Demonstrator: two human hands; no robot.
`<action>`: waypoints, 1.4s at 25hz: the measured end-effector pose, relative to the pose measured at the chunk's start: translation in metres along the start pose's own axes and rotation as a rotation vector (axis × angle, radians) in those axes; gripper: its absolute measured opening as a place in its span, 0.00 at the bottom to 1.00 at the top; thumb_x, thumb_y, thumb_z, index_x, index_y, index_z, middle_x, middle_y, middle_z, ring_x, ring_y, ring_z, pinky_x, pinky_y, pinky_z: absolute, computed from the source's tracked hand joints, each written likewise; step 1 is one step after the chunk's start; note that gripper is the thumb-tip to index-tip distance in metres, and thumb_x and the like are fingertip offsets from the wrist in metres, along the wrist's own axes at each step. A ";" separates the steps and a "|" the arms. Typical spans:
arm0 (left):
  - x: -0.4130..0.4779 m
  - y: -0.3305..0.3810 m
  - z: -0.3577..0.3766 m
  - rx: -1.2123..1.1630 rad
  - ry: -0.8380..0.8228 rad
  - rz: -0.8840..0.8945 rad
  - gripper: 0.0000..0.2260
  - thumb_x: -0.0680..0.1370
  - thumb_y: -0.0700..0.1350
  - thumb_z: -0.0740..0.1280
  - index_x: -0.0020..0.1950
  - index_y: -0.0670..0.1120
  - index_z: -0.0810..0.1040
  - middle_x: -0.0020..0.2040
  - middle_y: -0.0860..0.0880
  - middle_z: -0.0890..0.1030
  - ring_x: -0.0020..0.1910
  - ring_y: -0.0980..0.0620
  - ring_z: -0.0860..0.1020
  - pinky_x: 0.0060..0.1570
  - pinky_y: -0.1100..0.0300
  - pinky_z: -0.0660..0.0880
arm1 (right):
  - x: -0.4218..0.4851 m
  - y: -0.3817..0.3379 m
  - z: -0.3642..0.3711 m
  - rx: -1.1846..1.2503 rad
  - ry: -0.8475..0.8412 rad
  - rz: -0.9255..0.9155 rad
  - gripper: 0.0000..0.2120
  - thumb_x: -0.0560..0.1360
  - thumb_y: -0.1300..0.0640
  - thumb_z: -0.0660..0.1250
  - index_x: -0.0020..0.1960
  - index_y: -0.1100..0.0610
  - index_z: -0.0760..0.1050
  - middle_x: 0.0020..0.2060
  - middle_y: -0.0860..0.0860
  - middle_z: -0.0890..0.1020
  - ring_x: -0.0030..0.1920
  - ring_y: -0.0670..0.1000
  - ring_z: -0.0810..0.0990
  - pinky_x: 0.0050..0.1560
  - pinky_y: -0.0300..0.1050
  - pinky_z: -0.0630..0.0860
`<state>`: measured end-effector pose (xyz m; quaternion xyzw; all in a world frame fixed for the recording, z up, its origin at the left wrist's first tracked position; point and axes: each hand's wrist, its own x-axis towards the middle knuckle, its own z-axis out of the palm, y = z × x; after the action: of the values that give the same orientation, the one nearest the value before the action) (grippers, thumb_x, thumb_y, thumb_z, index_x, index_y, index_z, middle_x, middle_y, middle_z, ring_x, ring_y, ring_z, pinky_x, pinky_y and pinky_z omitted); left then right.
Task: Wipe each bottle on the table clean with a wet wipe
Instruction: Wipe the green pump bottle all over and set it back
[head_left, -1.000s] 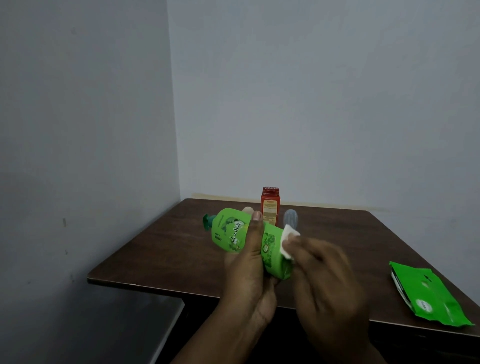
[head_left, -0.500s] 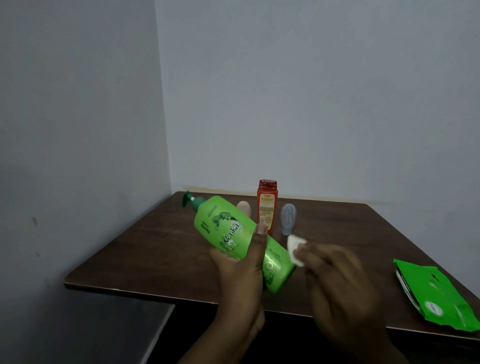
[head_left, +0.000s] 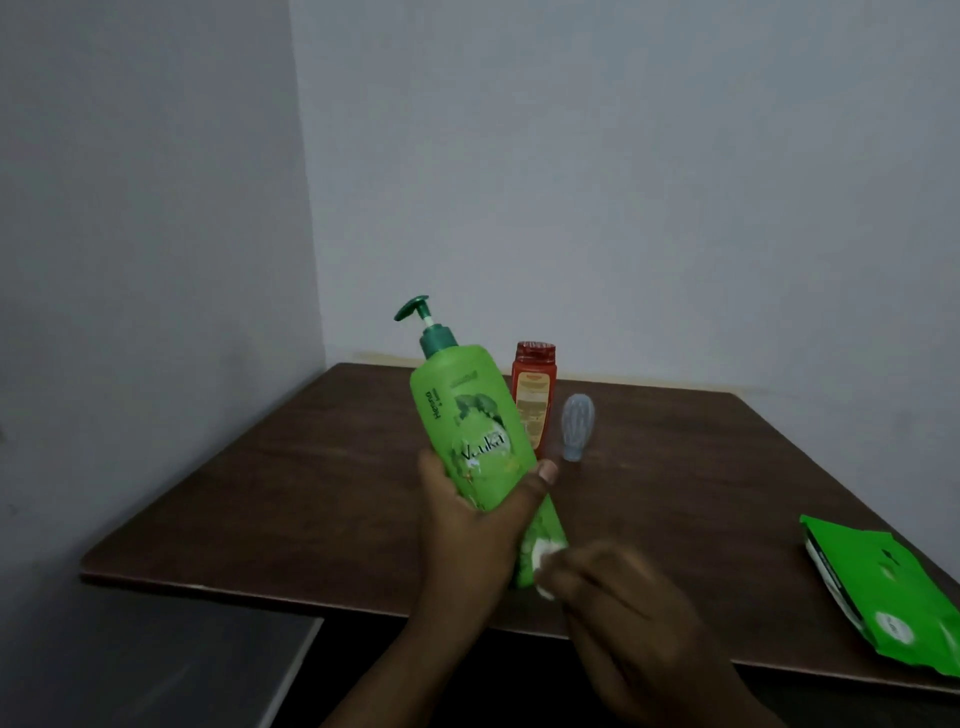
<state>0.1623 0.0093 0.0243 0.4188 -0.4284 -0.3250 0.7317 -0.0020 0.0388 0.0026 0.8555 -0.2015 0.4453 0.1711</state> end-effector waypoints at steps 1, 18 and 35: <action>0.004 -0.005 0.000 0.025 -0.031 0.012 0.29 0.64 0.48 0.85 0.55 0.59 0.72 0.49 0.54 0.86 0.47 0.50 0.87 0.47 0.43 0.85 | -0.002 0.004 0.000 0.019 0.009 -0.009 0.15 0.71 0.70 0.69 0.57 0.66 0.82 0.54 0.58 0.82 0.51 0.56 0.81 0.54 0.45 0.76; 0.008 -0.050 -0.006 0.056 -0.447 -0.085 0.37 0.68 0.41 0.79 0.73 0.54 0.67 0.63 0.56 0.84 0.62 0.54 0.83 0.57 0.62 0.80 | 0.017 0.076 0.016 0.698 0.530 0.992 0.12 0.75 0.73 0.66 0.47 0.58 0.81 0.41 0.45 0.87 0.45 0.51 0.85 0.40 0.31 0.79; 0.010 -0.052 -0.006 0.026 -0.506 -0.103 0.41 0.68 0.43 0.80 0.77 0.52 0.64 0.67 0.56 0.82 0.67 0.54 0.80 0.63 0.58 0.79 | 0.071 0.034 -0.004 -0.097 0.310 0.130 0.12 0.74 0.68 0.67 0.56 0.65 0.82 0.56 0.55 0.84 0.61 0.50 0.80 0.63 0.44 0.75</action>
<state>0.1658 -0.0194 -0.0198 0.3547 -0.5801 -0.4510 0.5783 0.0154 -0.0021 0.0680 0.7523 -0.2490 0.5719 0.2122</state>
